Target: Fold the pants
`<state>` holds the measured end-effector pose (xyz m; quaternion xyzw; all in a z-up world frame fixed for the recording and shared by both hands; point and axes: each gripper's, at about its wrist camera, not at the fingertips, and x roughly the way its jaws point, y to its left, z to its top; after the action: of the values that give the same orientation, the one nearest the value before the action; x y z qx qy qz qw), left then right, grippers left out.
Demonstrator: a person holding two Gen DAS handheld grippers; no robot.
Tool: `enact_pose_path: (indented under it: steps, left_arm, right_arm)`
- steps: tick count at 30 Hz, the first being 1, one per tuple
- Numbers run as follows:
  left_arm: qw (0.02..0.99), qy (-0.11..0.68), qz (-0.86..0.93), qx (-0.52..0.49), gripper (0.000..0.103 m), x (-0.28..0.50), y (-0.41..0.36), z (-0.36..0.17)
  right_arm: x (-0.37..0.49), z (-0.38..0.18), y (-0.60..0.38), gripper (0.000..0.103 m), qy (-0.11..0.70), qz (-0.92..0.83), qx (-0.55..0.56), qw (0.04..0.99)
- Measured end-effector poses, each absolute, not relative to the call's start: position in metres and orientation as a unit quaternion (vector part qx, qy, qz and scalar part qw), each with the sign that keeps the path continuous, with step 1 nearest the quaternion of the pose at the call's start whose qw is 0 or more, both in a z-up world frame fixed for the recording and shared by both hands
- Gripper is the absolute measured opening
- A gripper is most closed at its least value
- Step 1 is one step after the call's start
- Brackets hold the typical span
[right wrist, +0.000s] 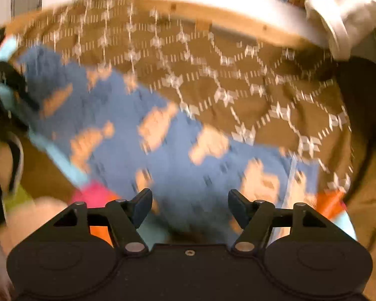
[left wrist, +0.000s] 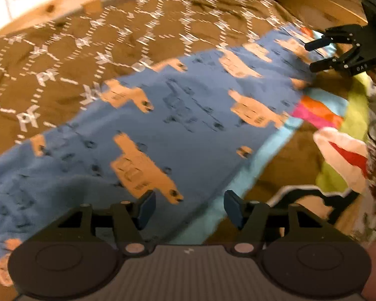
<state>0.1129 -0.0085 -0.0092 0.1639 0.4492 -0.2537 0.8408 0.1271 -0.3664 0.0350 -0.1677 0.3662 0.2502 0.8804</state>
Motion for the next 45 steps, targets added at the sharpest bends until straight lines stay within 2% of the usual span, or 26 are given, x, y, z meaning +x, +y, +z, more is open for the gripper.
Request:
enact_pose_path:
  steps: [3, 7, 12, 14, 17, 18, 19, 21, 24, 26, 29, 32, 34, 36, 38, 41, 45]
  left_arm:
    - [0.838, 0.476, -0.197, 0.179, 0.067, 0.128, -0.007, -0.021]
    - [0.837, 0.483, -0.204, 0.157, 0.067, 0.125, 0.007, -0.017]
    - [0.853, 0.420, -0.242, 0.191, 0.071, 0.131, 0.007, 0.021]
    - [0.871, 0.386, -0.234, 0.195, 0.075, 0.151, 0.001, 0.033]
    - [0.892, 0.363, -0.181, 0.200, 0.074, 0.197, -0.008, 0.039]
    - [0.895, 0.365, -0.167, 0.195, 0.068, 0.211, -0.009, 0.039]
    - [0.895, 0.376, -0.156, 0.181, 0.058, 0.230, -0.008, 0.038]
    - [0.887, 0.402, -0.157, 0.160, 0.050, 0.256, -0.007, 0.033]
    - [0.868, 0.440, -0.166, 0.157, 0.041, 0.281, -0.010, 0.021]
    - [0.855, 0.460, -0.180, 0.156, 0.039, 0.286, -0.014, 0.012]
    - [0.842, 0.479, -0.204, 0.139, 0.036, 0.291, -0.018, 0.005]
    - [0.838, 0.486, -0.204, 0.143, 0.033, 0.295, -0.023, 0.002]
    - [0.842, 0.485, -0.195, 0.135, 0.009, 0.298, -0.024, 0.002]
    - [0.851, 0.471, -0.184, 0.139, 0.006, 0.296, -0.029, 0.006]
    - [0.872, 0.429, -0.171, 0.162, 0.005, 0.287, -0.034, 0.015]
    - [0.891, 0.386, -0.150, 0.184, 0.005, 0.275, -0.042, 0.021]
    - [0.881, 0.387, -0.139, 0.235, 0.005, 0.277, -0.054, 0.001]
  right_arm:
    - [0.143, 0.018, -0.340, 0.070, 0.353, 0.244, -0.187, 0.884]
    - [0.148, -0.026, -0.323, 0.078, 0.368, 0.236, -0.270, 0.858]
    - [0.148, -0.001, -0.338, 0.081, 0.373, 0.225, -0.223, 0.872]
    - [0.151, 0.009, -0.337, 0.086, 0.356, 0.219, -0.197, 0.887]
    - [0.167, 0.015, -0.326, 0.087, 0.332, 0.208, -0.123, 0.912]
    - [0.174, 0.014, -0.319, 0.087, 0.331, 0.213, -0.096, 0.914]
    - [0.184, 0.013, -0.310, 0.087, 0.334, 0.223, -0.078, 0.913]
    - [0.201, 0.013, -0.285, 0.083, 0.328, 0.257, -0.076, 0.906]
    - [0.220, 0.012, -0.251, 0.071, 0.314, 0.300, -0.130, 0.891]
    - [0.231, 0.010, -0.235, 0.062, 0.319, 0.331, -0.148, 0.876]
    - [0.235, 0.007, -0.220, 0.053, 0.318, 0.353, -0.170, 0.863]
    - [0.233, 0.002, -0.216, 0.053, 0.318, 0.363, -0.172, 0.859]
    - [0.231, -0.003, -0.214, 0.054, 0.321, 0.361, -0.175, 0.858]
    - [0.229, -0.008, -0.212, 0.054, 0.320, 0.354, -0.184, 0.859]
    - [0.225, -0.007, -0.213, 0.064, 0.316, 0.346, -0.190, 0.863]
    - [0.216, 0.000, -0.218, 0.071, 0.301, 0.317, -0.189, 0.879]
    - [0.212, -0.012, -0.215, 0.075, 0.330, 0.294, -0.197, 0.875]
